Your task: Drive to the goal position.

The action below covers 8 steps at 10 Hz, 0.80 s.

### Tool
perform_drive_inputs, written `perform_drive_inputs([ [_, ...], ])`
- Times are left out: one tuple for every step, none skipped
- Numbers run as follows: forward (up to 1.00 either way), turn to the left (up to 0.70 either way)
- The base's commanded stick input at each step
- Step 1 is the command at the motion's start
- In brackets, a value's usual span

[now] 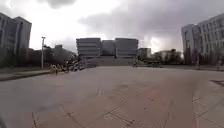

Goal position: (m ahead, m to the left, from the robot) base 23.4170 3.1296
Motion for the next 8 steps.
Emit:
perform_drive_inputs([
  [1.0,0.0],
  [1.0,0.01],
  [1.0,0.02],
  [1.0,0.04],
  [1.0,0.06],
  [1.0,0.06],
  [1.0,0.06],
  [1.0,0.06],
])
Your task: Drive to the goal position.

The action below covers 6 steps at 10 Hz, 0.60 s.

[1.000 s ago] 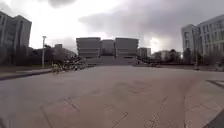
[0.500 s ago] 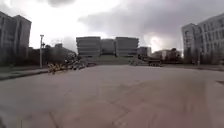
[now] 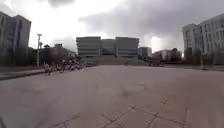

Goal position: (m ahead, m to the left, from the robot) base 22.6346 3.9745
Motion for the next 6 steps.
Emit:
perform_drive_inputs([
  [1.0,0.06],
  [1.0,0.05],
  [1.0,0.04],
  [1.0,0.04],
  [1.0,0.03],
  [1.0,0.02],
])
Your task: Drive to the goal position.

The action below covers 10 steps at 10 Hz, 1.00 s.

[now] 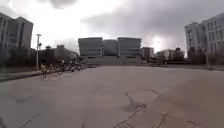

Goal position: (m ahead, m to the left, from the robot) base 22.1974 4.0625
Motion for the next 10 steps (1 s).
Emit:
perform_drive_inputs([
  [1.0,0.02],
  [1.0,0.02],
  [1.0,0.02],
  [1.0,0.03],
  [1.0,0.04],
  [1.0,0.05],
  [1.0,0.05],
  [1.0,0.05],
  [1.0,0.04],
  [1.0,0.04],
])
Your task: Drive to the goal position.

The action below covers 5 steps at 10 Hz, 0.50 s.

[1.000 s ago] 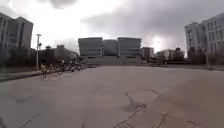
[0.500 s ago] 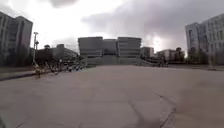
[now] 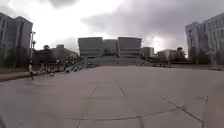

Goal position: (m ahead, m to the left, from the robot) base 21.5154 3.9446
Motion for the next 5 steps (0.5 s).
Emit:
perform_drive_inputs([
  [1.0,0.03],
  [1.0,0.02],
  [1.0,0.01],
  [1.0,0.0],
  [1.0,0.0],
])
